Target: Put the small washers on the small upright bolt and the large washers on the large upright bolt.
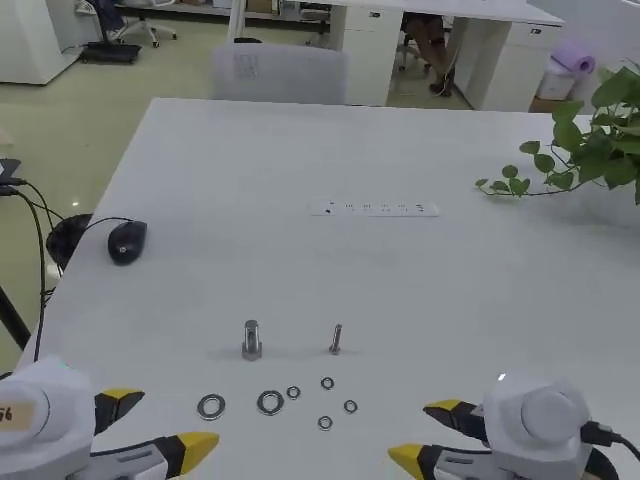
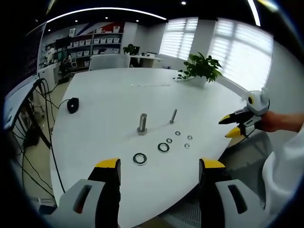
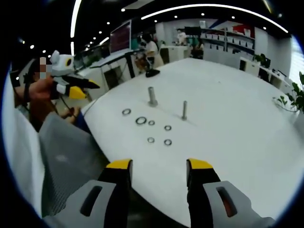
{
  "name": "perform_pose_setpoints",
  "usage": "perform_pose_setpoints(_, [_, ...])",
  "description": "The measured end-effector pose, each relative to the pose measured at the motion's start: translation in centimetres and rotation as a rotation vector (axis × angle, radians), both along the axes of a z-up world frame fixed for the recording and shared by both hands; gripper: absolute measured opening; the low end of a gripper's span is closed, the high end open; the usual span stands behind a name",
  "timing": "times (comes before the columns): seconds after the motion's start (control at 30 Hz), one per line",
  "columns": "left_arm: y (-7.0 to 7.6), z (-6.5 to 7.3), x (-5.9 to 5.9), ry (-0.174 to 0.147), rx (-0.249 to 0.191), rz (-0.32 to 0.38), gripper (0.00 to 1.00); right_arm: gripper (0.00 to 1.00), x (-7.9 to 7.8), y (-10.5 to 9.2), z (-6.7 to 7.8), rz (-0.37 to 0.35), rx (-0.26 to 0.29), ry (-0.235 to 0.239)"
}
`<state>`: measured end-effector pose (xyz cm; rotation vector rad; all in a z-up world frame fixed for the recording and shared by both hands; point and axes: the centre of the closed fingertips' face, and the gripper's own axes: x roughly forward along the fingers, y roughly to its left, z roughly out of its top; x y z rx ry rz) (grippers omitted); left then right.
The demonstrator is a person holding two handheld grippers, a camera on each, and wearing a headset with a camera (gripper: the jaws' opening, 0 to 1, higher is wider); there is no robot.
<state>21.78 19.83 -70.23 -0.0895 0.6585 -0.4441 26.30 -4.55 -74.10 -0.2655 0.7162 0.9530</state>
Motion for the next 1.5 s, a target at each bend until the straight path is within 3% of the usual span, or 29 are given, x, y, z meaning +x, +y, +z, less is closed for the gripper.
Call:
perform_pose_setpoints(0.2, [0.1,0.0,0.0,-0.004,-0.002,0.009,0.66,0.41,1.1,0.7,-0.8,0.072,-0.050,0.004])
perform_pose_setpoints(0.33, [0.2,0.0,-0.1,-0.004,-0.005,0.018,0.66,0.39,1.8,0.9,-2.1,0.155,-0.145,0.006])
perform_pose_setpoints(0.73, [0.3,0.1,-0.4,0.000,-0.005,0.033,0.66,0.29,4.2,3.1,-4.5,0.294,-0.239,0.027])
perform_pose_setpoints(0.93, [0.5,0.0,-0.5,0.001,-0.010,0.043,0.65,0.25,5.3,4.4,-5.8,0.402,-0.306,0.015])
perform_pose_setpoints(1.23, [0.5,-0.3,-0.9,0.008,-0.014,0.050,0.65,0.22,5.4,5.2,-7.5,0.556,-0.396,0.014])
perform_pose_setpoints(1.47, [0.4,-0.2,-0.7,0.008,-0.010,0.040,0.65,0.22,4.9,5.6,-8.5,0.633,-0.430,0.018])
perform_pose_setpoints(1.5, [0.4,-0.2,-0.7,0.008,-0.009,0.039,0.65,0.22,5.0,6.0,-8.3,0.643,-0.411,0.004])
